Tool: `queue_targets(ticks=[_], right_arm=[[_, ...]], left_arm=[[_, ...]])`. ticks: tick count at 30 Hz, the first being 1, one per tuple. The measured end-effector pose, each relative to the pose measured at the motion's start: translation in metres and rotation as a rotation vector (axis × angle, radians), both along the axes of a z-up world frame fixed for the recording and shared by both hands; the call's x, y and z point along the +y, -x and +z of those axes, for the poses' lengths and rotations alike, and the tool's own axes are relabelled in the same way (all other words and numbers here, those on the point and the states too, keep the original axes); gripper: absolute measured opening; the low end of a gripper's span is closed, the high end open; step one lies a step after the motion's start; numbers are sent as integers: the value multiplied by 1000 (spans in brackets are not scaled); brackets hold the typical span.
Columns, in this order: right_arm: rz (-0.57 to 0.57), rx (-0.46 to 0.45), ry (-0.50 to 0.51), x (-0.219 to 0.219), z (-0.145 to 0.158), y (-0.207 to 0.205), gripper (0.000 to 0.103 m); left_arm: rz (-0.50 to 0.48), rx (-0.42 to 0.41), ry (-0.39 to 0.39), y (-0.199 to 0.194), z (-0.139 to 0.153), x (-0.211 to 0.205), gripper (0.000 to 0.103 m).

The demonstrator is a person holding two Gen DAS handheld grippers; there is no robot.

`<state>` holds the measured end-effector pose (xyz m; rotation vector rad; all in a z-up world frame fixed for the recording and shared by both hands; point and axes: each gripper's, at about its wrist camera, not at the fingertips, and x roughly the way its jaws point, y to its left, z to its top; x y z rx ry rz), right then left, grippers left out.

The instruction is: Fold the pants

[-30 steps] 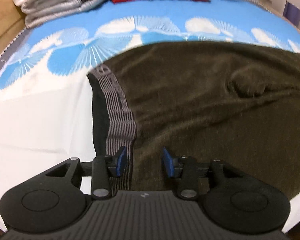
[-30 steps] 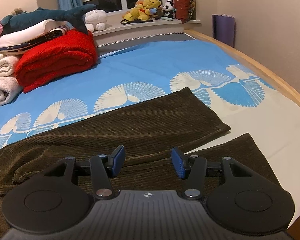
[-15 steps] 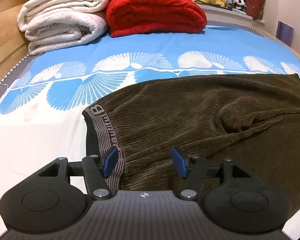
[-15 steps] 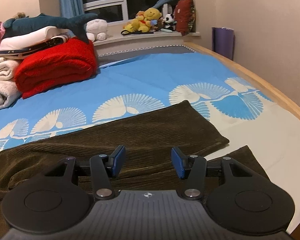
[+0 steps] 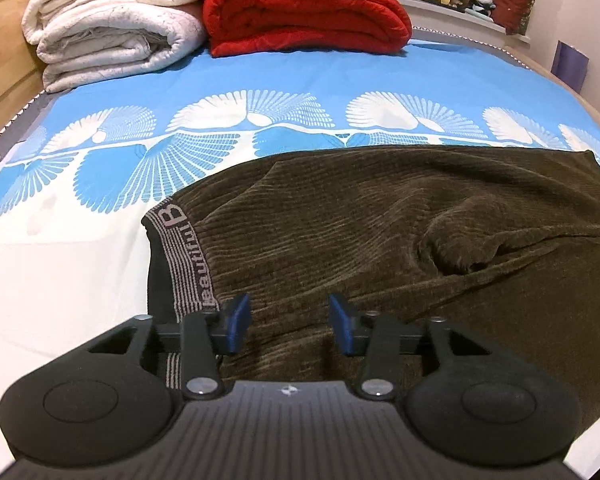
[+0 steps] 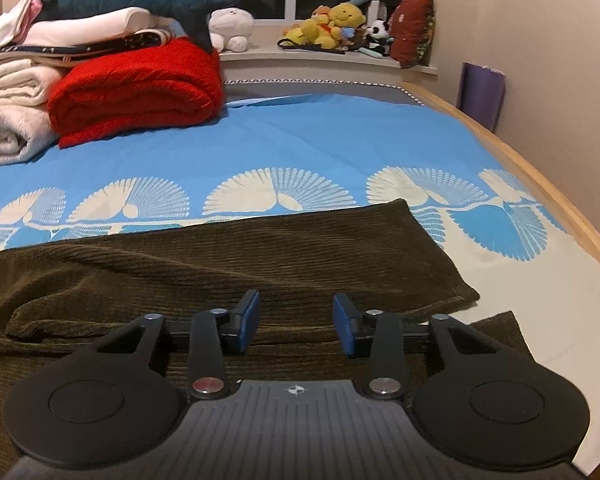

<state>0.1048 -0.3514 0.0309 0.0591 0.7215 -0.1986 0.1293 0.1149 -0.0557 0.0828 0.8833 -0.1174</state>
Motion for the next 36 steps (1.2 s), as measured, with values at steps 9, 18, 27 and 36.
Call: queue_targets(ticks=[9, 18, 27, 36], right_arm=[[32, -24, -15, 18, 4, -19, 8], [109, -41, -15, 40, 7, -32, 4], [151, -13, -13, 45, 2, -39, 4], [147, 24, 19, 43, -6, -48, 4]], left_arm=[[-21, 23, 38, -20, -4, -4, 13], [91, -12, 128, -58, -15, 28, 6], [213, -116, 178, -116, -16, 51, 13], [222, -52, 82, -181, -55, 61, 81]])
